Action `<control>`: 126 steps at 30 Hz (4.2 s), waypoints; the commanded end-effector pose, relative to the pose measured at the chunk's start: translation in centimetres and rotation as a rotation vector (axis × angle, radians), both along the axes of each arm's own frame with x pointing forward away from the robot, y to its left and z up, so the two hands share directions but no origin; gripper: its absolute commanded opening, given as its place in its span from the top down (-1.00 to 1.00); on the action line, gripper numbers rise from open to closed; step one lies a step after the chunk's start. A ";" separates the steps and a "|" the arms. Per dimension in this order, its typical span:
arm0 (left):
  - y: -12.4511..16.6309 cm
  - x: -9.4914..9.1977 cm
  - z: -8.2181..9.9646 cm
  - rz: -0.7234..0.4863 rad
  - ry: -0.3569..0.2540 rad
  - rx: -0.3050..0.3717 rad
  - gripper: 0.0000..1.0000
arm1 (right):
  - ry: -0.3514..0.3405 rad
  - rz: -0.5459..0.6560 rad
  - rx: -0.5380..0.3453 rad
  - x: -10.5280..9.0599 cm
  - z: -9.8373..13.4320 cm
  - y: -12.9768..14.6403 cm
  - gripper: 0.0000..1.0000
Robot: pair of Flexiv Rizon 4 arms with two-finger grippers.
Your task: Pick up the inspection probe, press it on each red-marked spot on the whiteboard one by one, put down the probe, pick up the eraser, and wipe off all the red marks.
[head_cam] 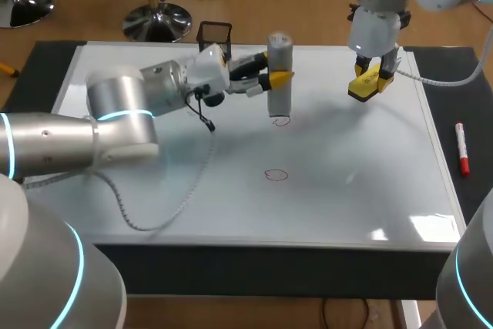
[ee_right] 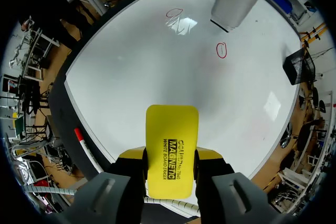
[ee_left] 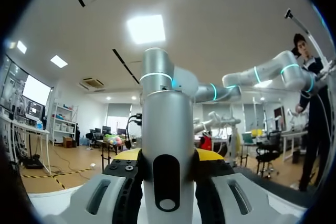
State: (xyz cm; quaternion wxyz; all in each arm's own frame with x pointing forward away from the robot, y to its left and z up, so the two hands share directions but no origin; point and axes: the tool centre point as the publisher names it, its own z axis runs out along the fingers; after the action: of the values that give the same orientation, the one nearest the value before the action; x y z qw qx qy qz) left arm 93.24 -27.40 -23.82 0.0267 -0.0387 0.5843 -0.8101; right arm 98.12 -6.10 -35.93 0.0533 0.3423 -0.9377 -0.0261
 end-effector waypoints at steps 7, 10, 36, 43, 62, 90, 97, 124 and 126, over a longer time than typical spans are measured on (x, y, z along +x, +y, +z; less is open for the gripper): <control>-1.5 1.2 -2.2 -0.015 -0.001 -0.039 1.00 | -0.001 0.002 -0.002 -0.1 0.1 -0.1 1.00; -1.8 1.5 -2.6 -0.014 -0.003 -0.029 1.00 | -0.001 0.002 -0.002 -0.1 0.1 -0.1 1.00; -2.1 2.5 -4.9 0.011 0.001 0.041 1.00 | -0.001 0.002 -0.002 -0.1 0.1 -0.1 1.00; -1.7 2.6 -5.6 0.012 0.014 0.049 1.00 | -0.001 0.002 -0.002 -0.1 0.1 -0.1 1.00; -0.3 2.0 -6.4 -0.001 0.027 0.132 1.00 | -0.001 0.002 -0.002 -0.1 0.1 -0.1 1.00; -0.4 2.2 -4.4 0.006 -0.004 0.104 1.00 | -0.001 0.002 -0.002 -0.1 0.1 -0.1 1.00; 0.2 2.4 -2.5 0.009 -0.009 0.056 1.00 | -0.001 0.002 -0.002 -0.1 0.1 -0.1 1.00; 7.4 4.5 0.6 0.144 -0.002 0.106 1.00 | -0.001 0.002 -0.002 -0.1 0.1 -0.1 1.00; 8.0 4.7 0.7 0.156 -0.004 0.113 1.00 | -0.001 0.002 -0.002 -0.1 0.1 -0.1 1.00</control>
State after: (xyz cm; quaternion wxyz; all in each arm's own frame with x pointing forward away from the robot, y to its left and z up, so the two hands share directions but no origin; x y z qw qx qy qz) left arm 98.44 -20.15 -23.45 0.0877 -0.0778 0.6229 -0.7735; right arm 98.12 -6.10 -35.92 0.0533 0.3423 -0.9377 -0.0261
